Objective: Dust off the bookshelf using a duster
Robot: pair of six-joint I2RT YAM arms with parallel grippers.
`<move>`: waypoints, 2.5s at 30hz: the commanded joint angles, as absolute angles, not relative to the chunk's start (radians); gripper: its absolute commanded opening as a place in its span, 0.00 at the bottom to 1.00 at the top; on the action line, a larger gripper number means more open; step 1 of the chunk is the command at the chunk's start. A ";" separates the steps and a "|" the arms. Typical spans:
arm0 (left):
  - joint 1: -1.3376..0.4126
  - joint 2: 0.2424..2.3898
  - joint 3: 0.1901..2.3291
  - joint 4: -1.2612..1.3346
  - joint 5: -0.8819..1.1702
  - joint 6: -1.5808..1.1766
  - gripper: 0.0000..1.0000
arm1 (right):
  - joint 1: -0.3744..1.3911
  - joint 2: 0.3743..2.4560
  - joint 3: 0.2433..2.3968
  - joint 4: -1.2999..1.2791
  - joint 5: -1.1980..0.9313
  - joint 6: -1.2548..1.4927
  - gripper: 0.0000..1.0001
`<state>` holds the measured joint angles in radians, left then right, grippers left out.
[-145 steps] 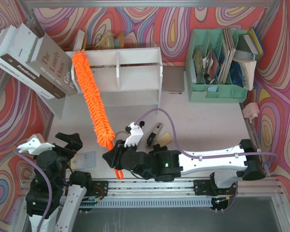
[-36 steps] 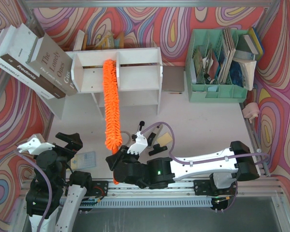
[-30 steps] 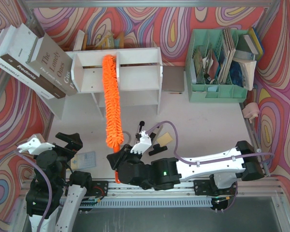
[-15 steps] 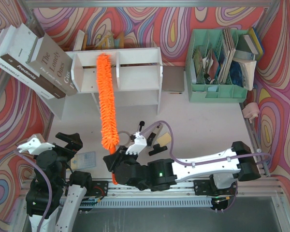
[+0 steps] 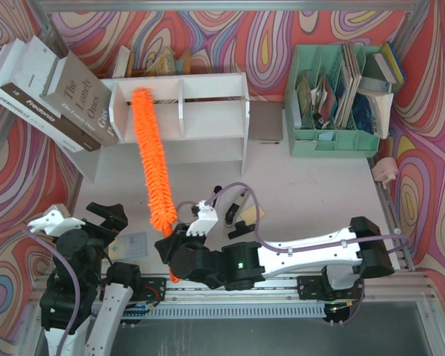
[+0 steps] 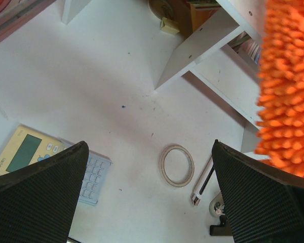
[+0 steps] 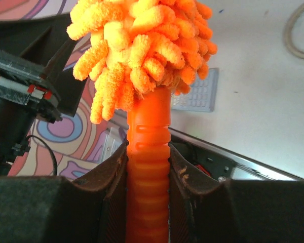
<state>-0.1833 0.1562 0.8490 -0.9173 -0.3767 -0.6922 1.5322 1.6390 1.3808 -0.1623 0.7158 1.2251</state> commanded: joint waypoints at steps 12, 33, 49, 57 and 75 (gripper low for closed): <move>-0.179 0.215 0.820 -0.851 -0.217 -0.655 0.98 | 1.517 1.567 1.355 -0.062 0.778 1.155 0.00; -0.179 0.193 0.762 -0.845 -0.191 -0.770 0.98 | 1.513 1.604 1.390 -0.147 0.781 1.207 0.00; -0.179 0.184 0.805 -0.829 -0.171 -0.672 0.98 | 1.511 1.587 1.396 -0.195 0.835 1.229 0.00; -0.175 0.204 0.839 -0.825 -0.042 -0.590 0.98 | 1.504 1.562 1.373 -0.232 0.851 1.254 0.00; -0.173 0.196 0.845 -0.827 -0.038 -0.577 0.98 | 1.479 1.535 1.332 -0.246 0.829 1.323 0.00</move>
<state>-0.1795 0.2012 0.8413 -0.8352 -0.0196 -0.5823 1.4845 1.6264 1.3758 -0.1818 0.6891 1.2034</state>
